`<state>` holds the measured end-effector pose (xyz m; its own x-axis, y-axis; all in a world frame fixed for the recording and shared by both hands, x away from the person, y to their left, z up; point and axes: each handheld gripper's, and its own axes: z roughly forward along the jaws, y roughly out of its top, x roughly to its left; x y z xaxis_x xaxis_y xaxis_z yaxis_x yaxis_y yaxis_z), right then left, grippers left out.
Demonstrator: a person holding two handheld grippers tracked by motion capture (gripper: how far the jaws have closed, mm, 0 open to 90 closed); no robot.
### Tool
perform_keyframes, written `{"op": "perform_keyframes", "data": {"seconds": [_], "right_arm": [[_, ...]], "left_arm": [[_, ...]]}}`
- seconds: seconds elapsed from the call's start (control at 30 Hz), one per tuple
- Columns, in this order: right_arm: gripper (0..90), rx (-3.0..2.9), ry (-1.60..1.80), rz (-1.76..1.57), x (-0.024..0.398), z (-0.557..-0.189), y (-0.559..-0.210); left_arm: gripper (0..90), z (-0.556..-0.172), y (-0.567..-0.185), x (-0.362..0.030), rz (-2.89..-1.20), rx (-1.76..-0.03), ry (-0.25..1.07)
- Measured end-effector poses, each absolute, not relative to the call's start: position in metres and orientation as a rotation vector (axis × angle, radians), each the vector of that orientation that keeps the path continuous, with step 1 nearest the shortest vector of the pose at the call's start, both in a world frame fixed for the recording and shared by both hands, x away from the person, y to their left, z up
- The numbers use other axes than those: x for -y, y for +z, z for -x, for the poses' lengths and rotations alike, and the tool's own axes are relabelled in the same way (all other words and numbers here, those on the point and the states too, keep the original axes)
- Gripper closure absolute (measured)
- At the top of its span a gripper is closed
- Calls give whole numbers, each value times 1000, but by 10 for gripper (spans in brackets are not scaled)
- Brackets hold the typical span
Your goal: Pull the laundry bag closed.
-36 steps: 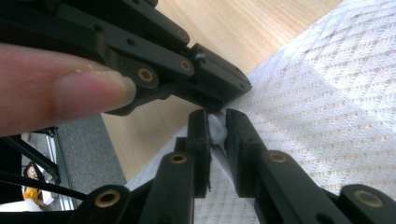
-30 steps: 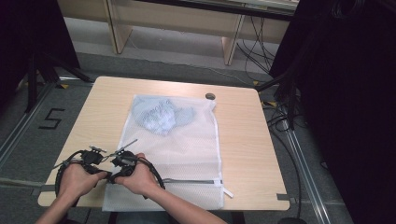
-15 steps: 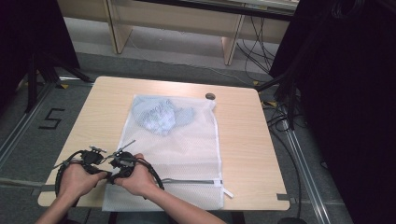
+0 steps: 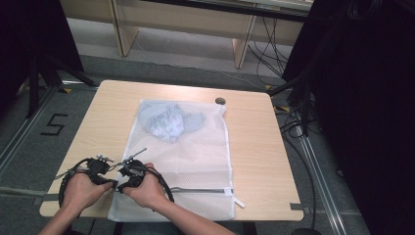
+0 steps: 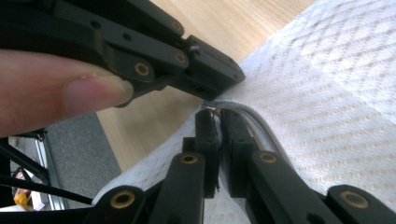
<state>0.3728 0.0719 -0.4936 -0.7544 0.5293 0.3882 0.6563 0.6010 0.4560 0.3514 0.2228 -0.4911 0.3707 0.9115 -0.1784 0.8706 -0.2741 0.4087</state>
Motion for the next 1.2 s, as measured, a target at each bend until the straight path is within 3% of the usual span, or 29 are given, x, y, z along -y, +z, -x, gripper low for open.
{"op": "perform_keyframes", "data": {"seconds": [1.2], "right_arm": [[871, 2738, -908, 967, -58, -364, -482]], "left_arm": [[900, -352, -492, -223, -2163, -1573, 125]]}}
